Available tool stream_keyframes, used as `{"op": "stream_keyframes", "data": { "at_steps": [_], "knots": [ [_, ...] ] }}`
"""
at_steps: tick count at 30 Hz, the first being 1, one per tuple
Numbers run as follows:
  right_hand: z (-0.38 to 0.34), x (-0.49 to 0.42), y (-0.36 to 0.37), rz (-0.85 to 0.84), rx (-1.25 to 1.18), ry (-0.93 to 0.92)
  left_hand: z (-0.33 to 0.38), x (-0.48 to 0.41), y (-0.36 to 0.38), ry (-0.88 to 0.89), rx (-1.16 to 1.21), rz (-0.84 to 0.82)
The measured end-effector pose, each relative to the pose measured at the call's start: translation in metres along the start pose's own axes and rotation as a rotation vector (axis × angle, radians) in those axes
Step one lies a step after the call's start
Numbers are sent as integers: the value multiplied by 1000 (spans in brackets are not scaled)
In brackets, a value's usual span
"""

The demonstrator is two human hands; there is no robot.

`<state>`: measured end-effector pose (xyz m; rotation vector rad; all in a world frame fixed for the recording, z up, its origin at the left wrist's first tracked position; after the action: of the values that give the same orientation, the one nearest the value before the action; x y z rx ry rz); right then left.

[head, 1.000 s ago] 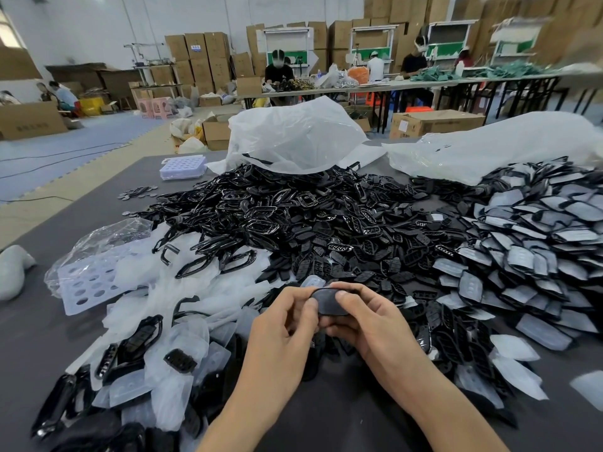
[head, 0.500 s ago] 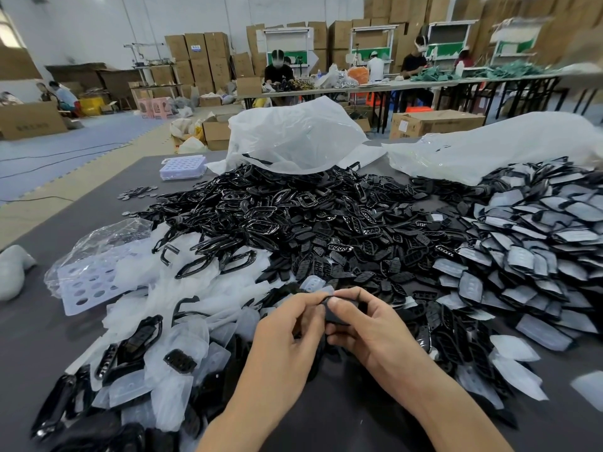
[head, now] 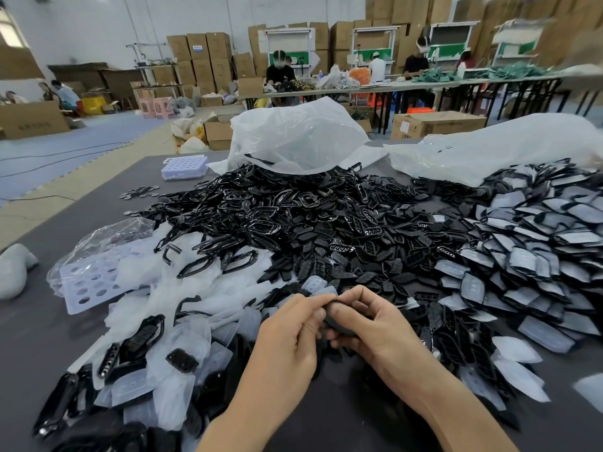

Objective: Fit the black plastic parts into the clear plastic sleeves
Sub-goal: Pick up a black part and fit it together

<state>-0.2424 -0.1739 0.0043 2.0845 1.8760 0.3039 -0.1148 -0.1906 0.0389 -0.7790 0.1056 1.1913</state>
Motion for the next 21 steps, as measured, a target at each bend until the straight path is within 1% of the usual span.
{"op": "stream_keyframes", "data": {
  "at_steps": [7, 10, 12, 16, 21],
  "knots": [
    [-4, 3, 3, 5, 19, 12, 10, 3, 2, 44, -50, -33],
    [-7, 2, 1, 45, -6, 0, 13, 4, -3, 27, -70, -9],
    [-7, 1, -2, 76, -29, -9, 18, 5, -4, 75, -140, -17],
    [-8, -1, -9, 148, -69, -38, 24, 7, 3, 156, -322, -83],
    [-10, 0, -18, 235, -50, -76, 31, 14, 19, 215, -347, -191]
  ]
}}
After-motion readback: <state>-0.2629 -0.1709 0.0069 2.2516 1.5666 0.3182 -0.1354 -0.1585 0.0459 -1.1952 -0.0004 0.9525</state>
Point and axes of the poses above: each hand's wrist, its own x-axis away from the middle knuckle, its own y-axis out of the palm, z = x × y, the point moved 8 cm from there along -x, towards the middle knuckle, and after that the axes turned 4 degrees about -y, right-handed, at the moved point
